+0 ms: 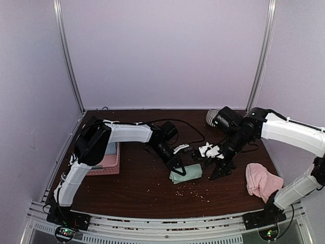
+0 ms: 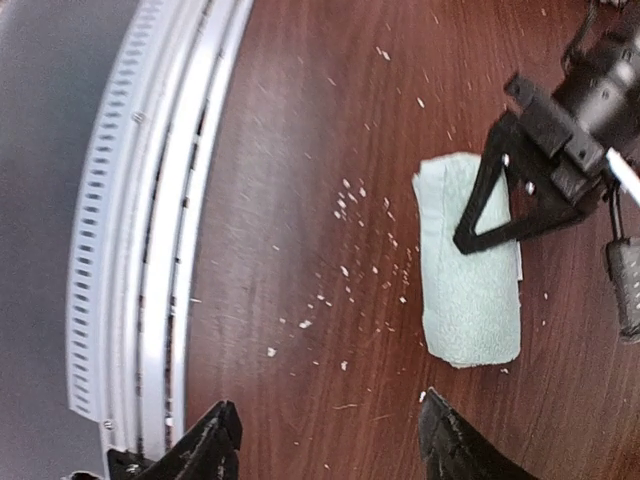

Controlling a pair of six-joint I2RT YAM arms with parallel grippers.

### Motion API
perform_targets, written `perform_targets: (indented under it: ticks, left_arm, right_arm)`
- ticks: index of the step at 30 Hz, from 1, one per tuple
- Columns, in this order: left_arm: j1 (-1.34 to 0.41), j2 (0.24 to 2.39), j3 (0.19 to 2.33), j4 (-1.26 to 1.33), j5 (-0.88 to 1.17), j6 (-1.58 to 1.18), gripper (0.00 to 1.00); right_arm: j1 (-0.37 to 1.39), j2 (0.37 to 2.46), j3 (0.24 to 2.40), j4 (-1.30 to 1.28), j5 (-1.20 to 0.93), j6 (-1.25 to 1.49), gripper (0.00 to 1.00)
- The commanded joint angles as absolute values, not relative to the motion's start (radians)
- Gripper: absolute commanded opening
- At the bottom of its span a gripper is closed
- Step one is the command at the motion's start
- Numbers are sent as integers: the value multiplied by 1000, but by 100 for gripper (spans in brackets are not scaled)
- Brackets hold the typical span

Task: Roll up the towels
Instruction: Roll the towel at the center of the board.

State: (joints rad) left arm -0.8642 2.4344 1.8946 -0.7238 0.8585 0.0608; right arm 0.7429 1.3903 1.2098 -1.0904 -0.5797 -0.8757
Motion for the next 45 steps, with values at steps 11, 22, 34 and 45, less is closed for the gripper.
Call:
perform_targets:
  ticks: [11,22,34,45]
  left_arm:
    - [-827,2535,1899,-803,790,74,6]
    - [-824,2524,1899,-805,771,91,11]
    - [-798,2282,1720,-673,534,61,47]
    - [-744,1866,1353,-467,334,22,54]
  right_arm:
    - [825,1595,1069,-547,-198,-853,73]
    - [825,1726,1016,-493,-210,-919,62]
    - [803,1851,1094,-669,-319,-926,22]
    - [676,2069,1362,-984,-560,-928,19]
